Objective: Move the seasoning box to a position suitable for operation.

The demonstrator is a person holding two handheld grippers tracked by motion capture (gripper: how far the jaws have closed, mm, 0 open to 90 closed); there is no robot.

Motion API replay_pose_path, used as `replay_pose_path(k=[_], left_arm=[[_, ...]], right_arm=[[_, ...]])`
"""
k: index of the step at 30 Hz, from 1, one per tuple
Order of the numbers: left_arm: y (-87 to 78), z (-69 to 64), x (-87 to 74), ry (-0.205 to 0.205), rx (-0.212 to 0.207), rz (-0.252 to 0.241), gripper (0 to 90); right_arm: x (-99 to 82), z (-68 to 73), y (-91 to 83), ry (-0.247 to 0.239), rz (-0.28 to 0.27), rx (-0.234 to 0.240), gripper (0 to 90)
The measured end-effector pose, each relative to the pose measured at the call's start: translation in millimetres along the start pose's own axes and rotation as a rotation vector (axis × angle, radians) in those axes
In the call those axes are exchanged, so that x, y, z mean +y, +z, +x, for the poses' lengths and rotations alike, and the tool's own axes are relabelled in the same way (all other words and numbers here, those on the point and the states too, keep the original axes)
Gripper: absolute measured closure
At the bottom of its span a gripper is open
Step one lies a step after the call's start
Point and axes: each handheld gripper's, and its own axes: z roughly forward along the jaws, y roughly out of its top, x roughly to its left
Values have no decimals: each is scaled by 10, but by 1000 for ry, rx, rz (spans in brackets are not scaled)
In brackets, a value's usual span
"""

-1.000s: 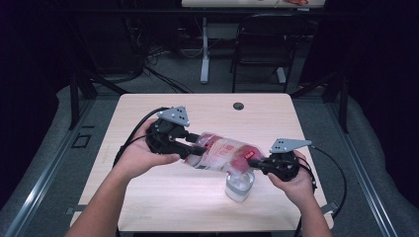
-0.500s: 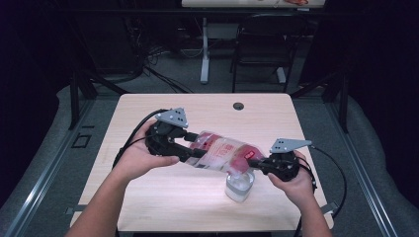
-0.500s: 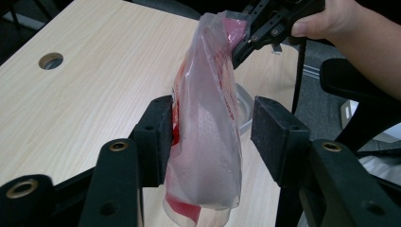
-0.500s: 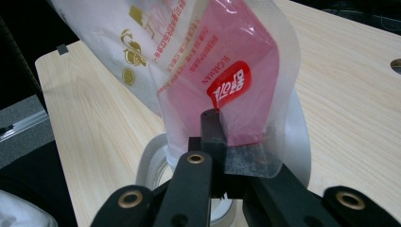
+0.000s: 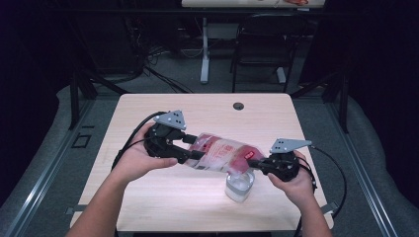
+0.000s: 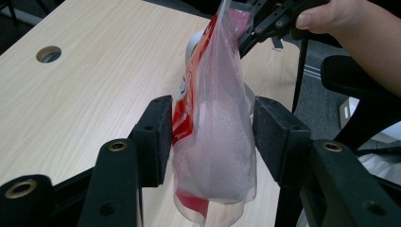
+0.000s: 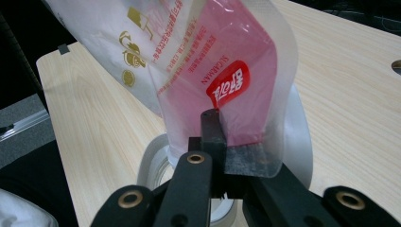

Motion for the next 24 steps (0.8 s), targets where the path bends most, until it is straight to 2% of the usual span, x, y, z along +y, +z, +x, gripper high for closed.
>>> replay_pose_path(k=[4,15,24], left_arm=[[1,0,1,2,0,3,498],[-2,4,28,16,17,0,633],[-10,-8,51,34,-7,-2,745]], right_arm=[[1,0,1,0,0,0,900],[-2,-4,-2,7,-5,4,900],[0,5,-5,8,-7,0,900]])
